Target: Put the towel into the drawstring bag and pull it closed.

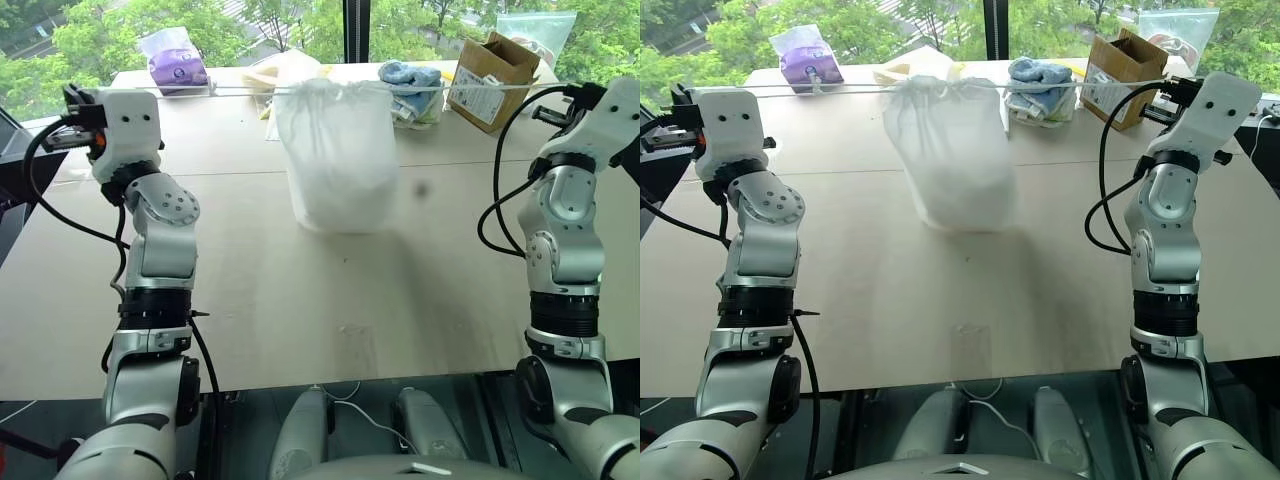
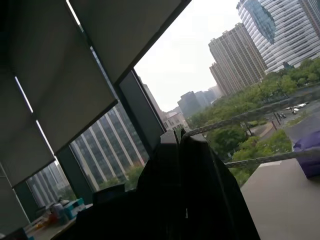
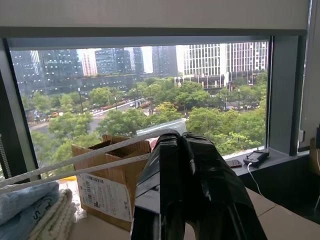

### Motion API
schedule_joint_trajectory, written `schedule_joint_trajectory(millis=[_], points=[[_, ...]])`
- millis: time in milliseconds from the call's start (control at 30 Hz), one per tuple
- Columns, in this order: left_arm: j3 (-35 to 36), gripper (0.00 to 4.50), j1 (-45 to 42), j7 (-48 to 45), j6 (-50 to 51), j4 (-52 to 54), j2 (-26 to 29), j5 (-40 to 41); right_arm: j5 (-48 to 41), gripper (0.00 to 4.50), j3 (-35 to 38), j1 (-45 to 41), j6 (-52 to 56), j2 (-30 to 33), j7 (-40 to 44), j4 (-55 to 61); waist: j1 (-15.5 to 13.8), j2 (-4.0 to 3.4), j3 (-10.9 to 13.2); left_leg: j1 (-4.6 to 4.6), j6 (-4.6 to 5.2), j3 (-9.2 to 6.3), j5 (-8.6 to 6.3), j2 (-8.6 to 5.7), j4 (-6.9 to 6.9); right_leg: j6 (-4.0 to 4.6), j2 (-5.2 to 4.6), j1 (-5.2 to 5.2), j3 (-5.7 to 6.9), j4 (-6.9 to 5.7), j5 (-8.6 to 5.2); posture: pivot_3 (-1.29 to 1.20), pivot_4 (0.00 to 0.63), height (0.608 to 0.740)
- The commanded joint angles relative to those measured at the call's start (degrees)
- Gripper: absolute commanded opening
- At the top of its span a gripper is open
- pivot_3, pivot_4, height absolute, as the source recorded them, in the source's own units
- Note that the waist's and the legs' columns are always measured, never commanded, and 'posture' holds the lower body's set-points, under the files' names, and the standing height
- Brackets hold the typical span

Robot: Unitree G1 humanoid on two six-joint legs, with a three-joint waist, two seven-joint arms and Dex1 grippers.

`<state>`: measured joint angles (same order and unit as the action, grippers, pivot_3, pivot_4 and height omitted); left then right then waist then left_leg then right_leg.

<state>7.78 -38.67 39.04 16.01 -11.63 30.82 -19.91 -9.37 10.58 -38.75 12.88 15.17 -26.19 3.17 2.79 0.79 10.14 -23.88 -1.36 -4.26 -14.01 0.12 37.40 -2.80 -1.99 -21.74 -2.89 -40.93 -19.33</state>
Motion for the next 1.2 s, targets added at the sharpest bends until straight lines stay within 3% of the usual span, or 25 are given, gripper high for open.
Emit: schedule_joint_trajectory(millis=[33, 767, 1000, 1200], points=[[17.5, 0.08, 1.0, 9.7, 10.6, -6.1, 5.6, -0.1, 2.2, 0.0, 20.7, 2.5, 0.8, 4.1, -14.1, -2.0, 0.0, 0.0, 0.0, 0.0, 0.0, 0.0, 0.0, 0.0, 0.0, 0.0, 0.0, 0.0, 0.0, 0.0, 0.0, 0.0, 0.15, 0.74], [17.6, 0.08, 0.7, 13.5, 12.4, -7.5, 5.4, -0.2, -2.2, 0.0, 21.7, 3.2, 0.7, 5.3, -15.4, -4.1, -0.1, 0.0, 0.0, 0.0, 0.0, 0.0, 0.0, 0.0, 0.0, 0.0, -0.01, 0.0, 0.0, -0.01, 0.0, 0.0, 0.15, 0.74], [14.0, 0.08, -2.4, 0.6, -0.2, -8.5, 1.9, 11.0, -3.8, 0.0, 13.4, 0.9, -4.3, 8.4, -2.6, -4.9, -0.5, 0.01, 0.0, -0.01, 0.0, 0.0, 0.0, -0.01, 0.02, 0.0, -0.03, 0.0, 0.03, 0.0, 0.0, 0.0, 0.15, 0.74], [10.1, 0.08, -4.6, -15.8, -9.8, -5.6, 1.3, 21.3, -5.7, 0.0, 10.9, -0.1, -9.0, 12.5, 6.7, -4.5, 0.0, 0.02, 0.0, -0.03, 0.0, 0.02, 0.0, -0.01, 0.03, 0.0, -0.02, 0.0, 0.03, 0.02, 0.0, 0.0, 0.15, 0.74]])
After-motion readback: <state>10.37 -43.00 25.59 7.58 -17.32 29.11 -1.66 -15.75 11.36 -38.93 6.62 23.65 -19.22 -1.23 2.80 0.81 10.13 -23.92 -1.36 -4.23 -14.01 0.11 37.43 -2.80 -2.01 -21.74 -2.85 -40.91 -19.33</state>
